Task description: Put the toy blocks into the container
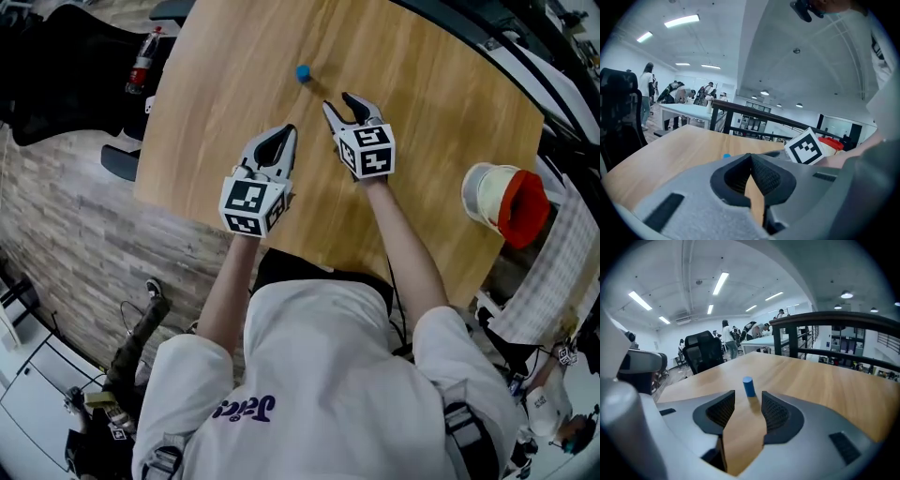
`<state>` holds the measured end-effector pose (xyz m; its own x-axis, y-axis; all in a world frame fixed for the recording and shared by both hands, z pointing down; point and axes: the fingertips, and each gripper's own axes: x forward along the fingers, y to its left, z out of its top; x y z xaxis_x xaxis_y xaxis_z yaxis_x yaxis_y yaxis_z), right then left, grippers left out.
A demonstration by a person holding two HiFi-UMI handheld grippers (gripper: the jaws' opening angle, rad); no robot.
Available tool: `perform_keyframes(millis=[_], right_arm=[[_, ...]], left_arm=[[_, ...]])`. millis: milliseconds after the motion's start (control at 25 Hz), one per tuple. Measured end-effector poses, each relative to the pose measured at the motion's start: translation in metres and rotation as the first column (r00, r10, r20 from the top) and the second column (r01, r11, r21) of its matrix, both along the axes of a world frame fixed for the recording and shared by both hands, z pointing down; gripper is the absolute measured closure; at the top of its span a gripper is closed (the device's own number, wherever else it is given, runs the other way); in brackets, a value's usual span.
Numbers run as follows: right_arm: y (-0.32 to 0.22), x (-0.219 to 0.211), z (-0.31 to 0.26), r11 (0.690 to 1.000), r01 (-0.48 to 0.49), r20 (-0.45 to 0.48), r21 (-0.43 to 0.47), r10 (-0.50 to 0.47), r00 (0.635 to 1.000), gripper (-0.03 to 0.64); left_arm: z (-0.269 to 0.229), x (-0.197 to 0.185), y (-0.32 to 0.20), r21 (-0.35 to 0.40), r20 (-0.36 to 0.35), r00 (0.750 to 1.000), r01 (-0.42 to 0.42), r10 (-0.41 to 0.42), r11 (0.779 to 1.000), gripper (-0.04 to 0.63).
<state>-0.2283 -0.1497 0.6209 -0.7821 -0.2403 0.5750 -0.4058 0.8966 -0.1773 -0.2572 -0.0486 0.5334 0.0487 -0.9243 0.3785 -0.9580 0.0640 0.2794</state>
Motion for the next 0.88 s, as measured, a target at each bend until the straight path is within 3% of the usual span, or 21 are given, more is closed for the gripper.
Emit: perform_keyframes(millis=[160, 400, 640, 880], right_arm=[[0.001, -0.059, 0.021, 1.000, 0.031, -0.020, 0.006, -0.031, 0.999, 0.439], [-0.024, -0.095, 0.051, 0.999, -0.035, -0.058, -0.008, 0.034, 0.998, 0.439], [-0.021, -0.095, 0.053, 1.000, 0.001, -0.078, -0.008, -0.002, 0.997, 0.471], [-0.010, -0.057, -0.003, 0.998, 0.050, -0.065, 0.035, -0.047, 0.997, 0.472]], left_arm=[[0.003, -0.021, 0.006, 0.002, -0.018, 0.999, 0.051, -0.051, 0.999, 0.589], [0.011, -0.040, 0.013, -0.003, -0.023, 0.995, 0.095, -0.095, 0.995, 0.589], [0.013, -0.046, 0.019, -0.005, -0.026, 0.994, 0.102, -0.102, 0.995, 0.589], [-0.003, -0.029, 0.008, 0.039, -0.052, 0.999, 0.018, -0.016, 0.999, 0.589]])
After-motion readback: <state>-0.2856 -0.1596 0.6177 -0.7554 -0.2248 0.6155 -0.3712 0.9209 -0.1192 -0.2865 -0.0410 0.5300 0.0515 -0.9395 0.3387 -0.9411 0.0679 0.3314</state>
